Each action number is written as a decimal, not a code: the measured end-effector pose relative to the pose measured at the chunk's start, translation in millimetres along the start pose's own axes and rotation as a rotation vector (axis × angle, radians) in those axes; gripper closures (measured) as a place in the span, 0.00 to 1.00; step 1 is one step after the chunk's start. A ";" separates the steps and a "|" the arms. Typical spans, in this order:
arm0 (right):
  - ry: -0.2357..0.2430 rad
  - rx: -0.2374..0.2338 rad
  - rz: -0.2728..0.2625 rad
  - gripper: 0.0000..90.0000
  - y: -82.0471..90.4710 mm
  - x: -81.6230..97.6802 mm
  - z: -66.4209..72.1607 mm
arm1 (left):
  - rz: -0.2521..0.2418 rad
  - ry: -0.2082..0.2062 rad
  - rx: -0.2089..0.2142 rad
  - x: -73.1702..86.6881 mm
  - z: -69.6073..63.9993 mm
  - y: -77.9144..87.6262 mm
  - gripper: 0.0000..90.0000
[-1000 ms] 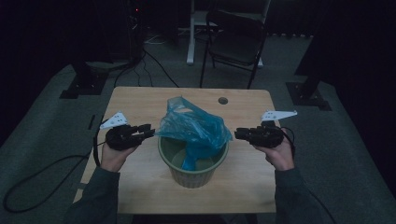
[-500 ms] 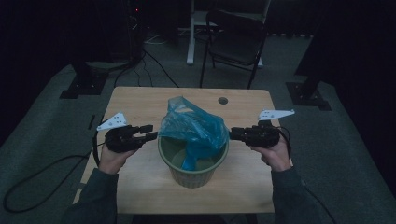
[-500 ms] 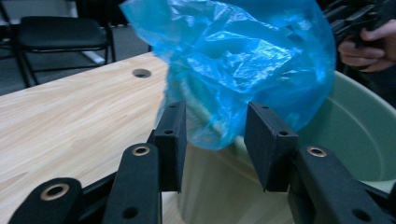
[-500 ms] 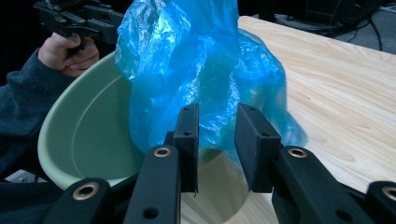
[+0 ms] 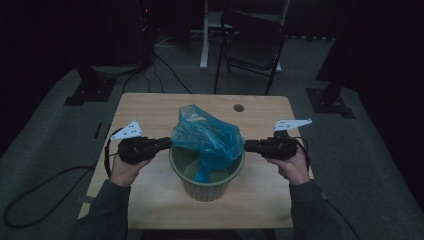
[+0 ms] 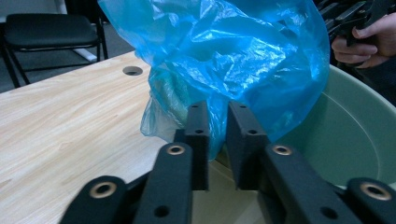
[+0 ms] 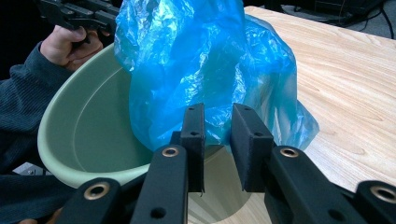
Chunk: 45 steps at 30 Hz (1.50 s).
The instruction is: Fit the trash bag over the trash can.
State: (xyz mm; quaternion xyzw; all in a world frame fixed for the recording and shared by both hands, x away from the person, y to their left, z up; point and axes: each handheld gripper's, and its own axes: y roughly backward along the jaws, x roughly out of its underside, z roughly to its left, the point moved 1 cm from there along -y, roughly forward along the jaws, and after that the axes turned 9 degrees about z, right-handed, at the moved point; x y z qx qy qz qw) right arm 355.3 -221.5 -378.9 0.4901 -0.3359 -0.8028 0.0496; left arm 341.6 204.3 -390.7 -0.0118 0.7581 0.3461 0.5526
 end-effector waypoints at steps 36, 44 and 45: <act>-0.006 -0.092 0.068 1.00 -8.3 40.8 18.1 | 0.048 0.029 0.066 50.8 -28.4 -9.5 0.99; -0.035 -0.053 0.069 1.00 -16.4 38.6 10.5 | 0.066 0.033 0.054 48.4 -26.0 -22.5 1.00; -0.044 -0.051 0.061 1.00 -16.8 38.1 8.2 | 0.068 0.036 0.050 47.0 -24.4 -24.6 1.00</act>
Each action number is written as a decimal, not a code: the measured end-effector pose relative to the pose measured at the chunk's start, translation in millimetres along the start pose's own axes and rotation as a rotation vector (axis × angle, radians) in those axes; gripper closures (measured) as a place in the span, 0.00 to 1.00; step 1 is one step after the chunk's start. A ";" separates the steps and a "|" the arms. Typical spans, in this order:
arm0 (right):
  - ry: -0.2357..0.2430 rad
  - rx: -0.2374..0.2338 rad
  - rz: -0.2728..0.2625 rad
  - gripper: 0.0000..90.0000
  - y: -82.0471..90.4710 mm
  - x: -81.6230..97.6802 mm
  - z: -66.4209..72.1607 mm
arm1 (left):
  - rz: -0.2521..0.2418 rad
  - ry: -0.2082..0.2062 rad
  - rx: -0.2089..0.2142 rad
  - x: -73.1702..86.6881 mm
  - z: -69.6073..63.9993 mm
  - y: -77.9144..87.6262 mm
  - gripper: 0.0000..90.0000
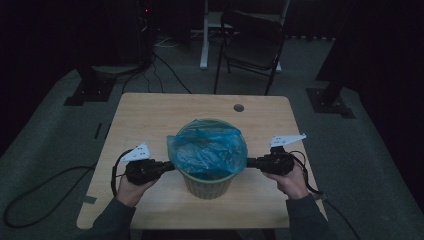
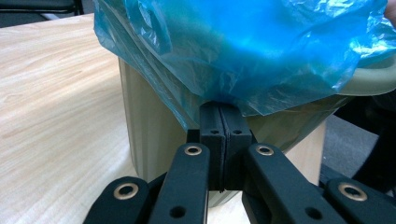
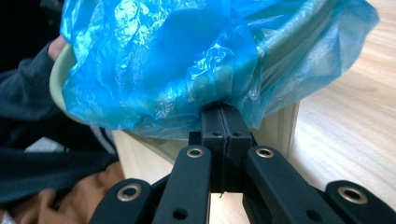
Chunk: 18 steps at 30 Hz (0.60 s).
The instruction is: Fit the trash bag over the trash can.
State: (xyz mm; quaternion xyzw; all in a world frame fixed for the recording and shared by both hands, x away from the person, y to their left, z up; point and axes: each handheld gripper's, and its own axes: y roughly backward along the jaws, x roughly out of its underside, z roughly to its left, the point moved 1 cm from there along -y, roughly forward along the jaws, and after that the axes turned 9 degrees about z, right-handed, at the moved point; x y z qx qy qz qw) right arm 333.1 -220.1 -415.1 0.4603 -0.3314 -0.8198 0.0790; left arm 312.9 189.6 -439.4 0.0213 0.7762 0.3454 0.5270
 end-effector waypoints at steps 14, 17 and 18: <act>-0.059 0.058 -0.007 0.98 -12.5 -5.0 -24.7 | 0.027 0.032 -0.052 -6.8 15.6 -18.5 0.95; -0.053 0.075 -0.015 0.93 -9.7 -5.7 -23.9 | 0.018 0.032 -0.067 -6.1 14.3 -13.2 0.88; -0.048 0.091 -0.019 0.91 -5.6 -5.9 -23.4 | 0.011 0.033 -0.068 -5.4 14.1 -9.9 0.85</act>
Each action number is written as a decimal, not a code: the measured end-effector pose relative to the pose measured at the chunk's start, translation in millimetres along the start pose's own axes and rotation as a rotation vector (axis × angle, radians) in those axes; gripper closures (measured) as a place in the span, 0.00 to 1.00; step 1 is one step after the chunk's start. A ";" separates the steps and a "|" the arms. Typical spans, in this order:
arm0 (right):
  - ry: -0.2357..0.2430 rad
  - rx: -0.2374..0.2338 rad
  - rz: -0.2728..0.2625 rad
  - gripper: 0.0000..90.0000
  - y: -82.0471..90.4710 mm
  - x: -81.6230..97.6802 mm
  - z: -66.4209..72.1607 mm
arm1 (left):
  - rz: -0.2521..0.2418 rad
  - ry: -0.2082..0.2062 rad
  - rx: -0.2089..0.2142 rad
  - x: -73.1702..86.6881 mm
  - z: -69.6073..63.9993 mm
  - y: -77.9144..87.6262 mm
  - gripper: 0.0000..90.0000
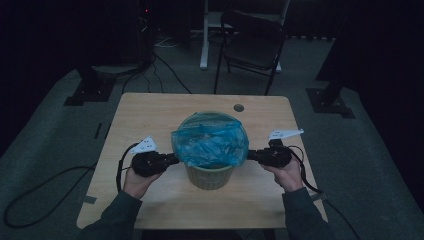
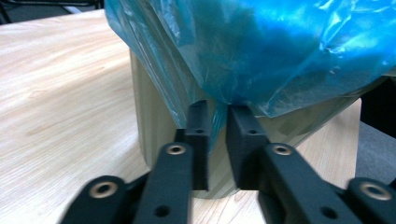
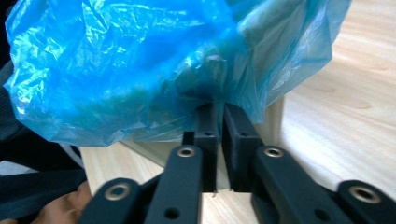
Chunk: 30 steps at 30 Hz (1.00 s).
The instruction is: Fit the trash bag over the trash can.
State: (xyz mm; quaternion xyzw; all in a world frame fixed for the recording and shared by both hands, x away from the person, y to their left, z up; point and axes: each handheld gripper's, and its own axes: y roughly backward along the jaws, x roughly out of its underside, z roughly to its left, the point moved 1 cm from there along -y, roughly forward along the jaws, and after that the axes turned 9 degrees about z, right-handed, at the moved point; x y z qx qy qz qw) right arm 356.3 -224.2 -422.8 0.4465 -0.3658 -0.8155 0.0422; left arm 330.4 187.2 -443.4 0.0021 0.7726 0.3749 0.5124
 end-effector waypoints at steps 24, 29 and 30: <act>0.042 -0.067 -0.125 0.68 39.0 -13.5 19.5 | -0.170 -0.036 0.076 -12.7 -7.0 49.2 0.62; 0.029 -0.063 -0.131 0.64 39.1 -21.7 17.2 | -0.175 -0.023 0.090 -20.9 -4.2 47.8 0.60; 0.026 -0.061 -0.133 0.63 38.8 -23.6 17.0 | -0.175 -0.019 0.087 -22.6 -3.0 46.3 0.59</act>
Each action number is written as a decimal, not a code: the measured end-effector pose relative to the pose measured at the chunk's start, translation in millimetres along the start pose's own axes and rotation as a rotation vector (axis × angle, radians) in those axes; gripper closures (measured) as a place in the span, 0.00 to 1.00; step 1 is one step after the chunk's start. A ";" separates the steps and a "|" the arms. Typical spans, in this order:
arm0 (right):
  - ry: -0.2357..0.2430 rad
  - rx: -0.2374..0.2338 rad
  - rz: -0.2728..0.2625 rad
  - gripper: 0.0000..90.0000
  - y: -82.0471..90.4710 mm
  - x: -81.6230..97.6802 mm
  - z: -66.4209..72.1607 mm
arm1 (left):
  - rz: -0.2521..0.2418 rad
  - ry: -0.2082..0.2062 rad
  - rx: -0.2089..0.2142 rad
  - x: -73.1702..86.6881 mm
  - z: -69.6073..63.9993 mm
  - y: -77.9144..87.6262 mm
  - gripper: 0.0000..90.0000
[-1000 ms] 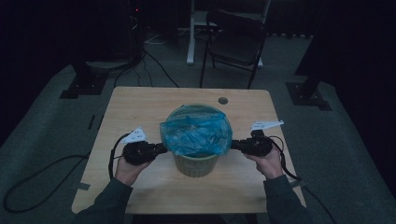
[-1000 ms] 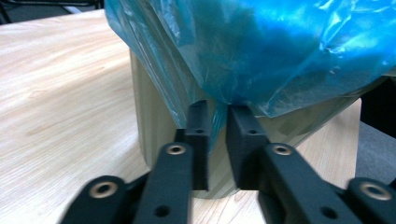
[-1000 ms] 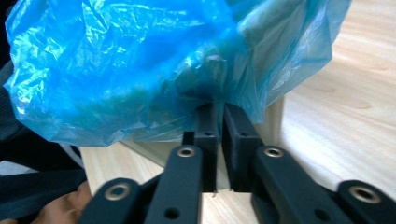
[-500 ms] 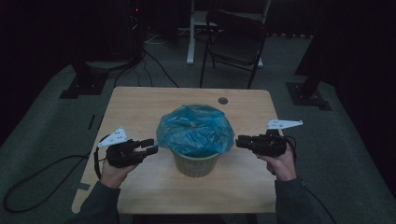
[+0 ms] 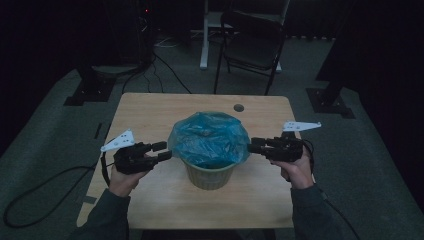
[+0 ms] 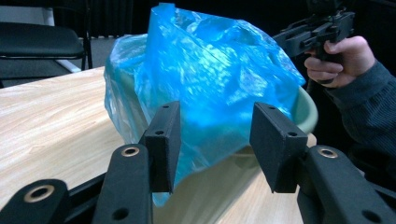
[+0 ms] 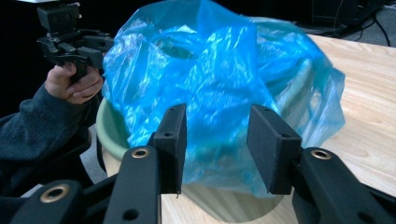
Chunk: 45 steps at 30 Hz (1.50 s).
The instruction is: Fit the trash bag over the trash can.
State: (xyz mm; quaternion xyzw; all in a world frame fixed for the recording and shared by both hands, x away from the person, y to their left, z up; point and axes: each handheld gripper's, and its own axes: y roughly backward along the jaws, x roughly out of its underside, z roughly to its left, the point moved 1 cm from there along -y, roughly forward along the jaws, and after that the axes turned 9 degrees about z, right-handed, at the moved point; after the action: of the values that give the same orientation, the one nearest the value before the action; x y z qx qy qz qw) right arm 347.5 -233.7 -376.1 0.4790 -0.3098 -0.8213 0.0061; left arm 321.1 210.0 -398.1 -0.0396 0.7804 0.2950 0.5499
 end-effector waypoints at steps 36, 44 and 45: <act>0.054 -0.045 0.142 1.00 -21.3 32.7 19.5 | 0.142 -0.083 0.034 31.9 -28.3 -26.6 1.00; 0.055 -0.070 0.204 1.00 -36.9 41.0 16.3 | 0.206 -0.116 0.035 38.3 -31.3 -42.0 1.00; 0.053 -0.068 0.209 1.00 -38.3 41.4 15.7 | 0.217 -0.119 0.033 39.3 -30.8 -44.5 1.00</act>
State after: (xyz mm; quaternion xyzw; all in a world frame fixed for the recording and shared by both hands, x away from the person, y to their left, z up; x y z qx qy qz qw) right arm 323.7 -207.6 -422.7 0.4653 -0.3297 -0.8131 0.1164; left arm 297.1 168.2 -444.5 0.0716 0.7509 0.3416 0.5607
